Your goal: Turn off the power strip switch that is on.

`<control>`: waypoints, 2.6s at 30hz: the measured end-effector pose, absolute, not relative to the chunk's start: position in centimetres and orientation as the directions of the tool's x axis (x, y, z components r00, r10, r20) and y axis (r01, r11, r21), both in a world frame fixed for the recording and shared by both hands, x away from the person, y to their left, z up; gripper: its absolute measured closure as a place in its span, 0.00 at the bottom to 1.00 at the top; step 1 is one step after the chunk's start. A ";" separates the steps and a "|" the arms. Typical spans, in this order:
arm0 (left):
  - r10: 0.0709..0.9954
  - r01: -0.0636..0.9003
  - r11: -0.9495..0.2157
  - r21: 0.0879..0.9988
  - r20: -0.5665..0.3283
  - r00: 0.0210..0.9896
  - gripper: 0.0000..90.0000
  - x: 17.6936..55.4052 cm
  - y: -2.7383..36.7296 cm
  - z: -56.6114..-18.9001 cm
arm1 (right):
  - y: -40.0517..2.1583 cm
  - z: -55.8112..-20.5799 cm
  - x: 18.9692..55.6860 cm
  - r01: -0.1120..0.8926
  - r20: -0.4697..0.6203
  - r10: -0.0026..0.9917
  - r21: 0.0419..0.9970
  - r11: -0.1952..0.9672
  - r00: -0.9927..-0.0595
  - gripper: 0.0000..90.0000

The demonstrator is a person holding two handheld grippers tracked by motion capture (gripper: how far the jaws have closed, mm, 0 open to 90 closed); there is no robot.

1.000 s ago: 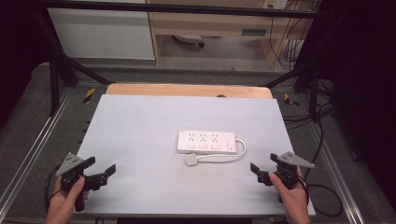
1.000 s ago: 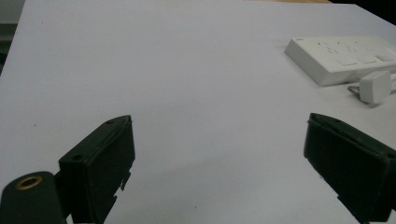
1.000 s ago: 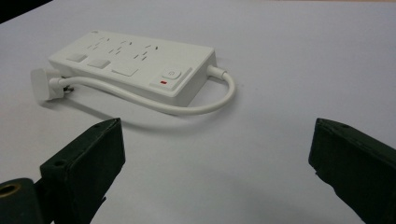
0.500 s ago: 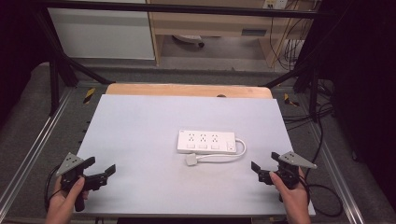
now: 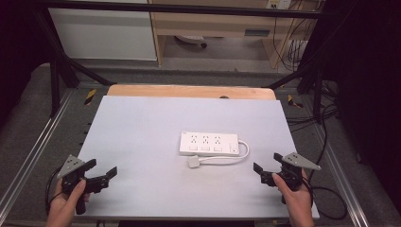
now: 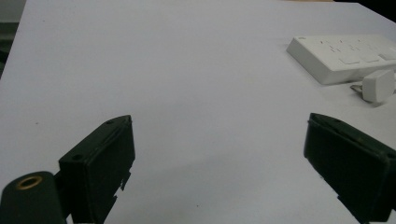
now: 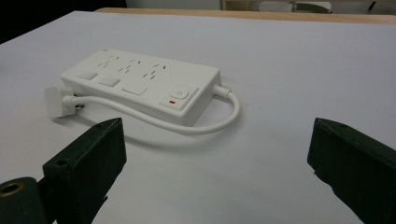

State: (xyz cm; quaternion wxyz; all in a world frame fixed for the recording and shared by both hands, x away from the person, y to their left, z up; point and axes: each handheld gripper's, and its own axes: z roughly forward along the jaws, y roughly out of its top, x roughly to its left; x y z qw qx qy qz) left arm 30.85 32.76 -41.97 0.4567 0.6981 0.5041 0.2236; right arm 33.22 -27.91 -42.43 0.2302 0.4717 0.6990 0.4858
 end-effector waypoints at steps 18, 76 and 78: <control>0.911 0.498 -0.078 0.863 -0.142 0.388 0.10 30.8 32.8 -42.0 | -26.9 -40.8 34.4 0.441 0.135 0.867 0.892 0.105 -0.480 0.05; 0.906 0.501 -0.098 0.860 -0.131 0.403 0.09 30.8 32.3 -42.1 | -23.4 -35.5 38.3 0.333 0.058 0.834 0.930 0.154 -0.549 0.71; 0.905 0.500 -0.098 0.861 -0.131 0.404 0.09 30.8 32.3 -42.1 | -23.1 -35.4 38.4 0.322 0.045 0.831 0.932 0.165 -0.555 0.75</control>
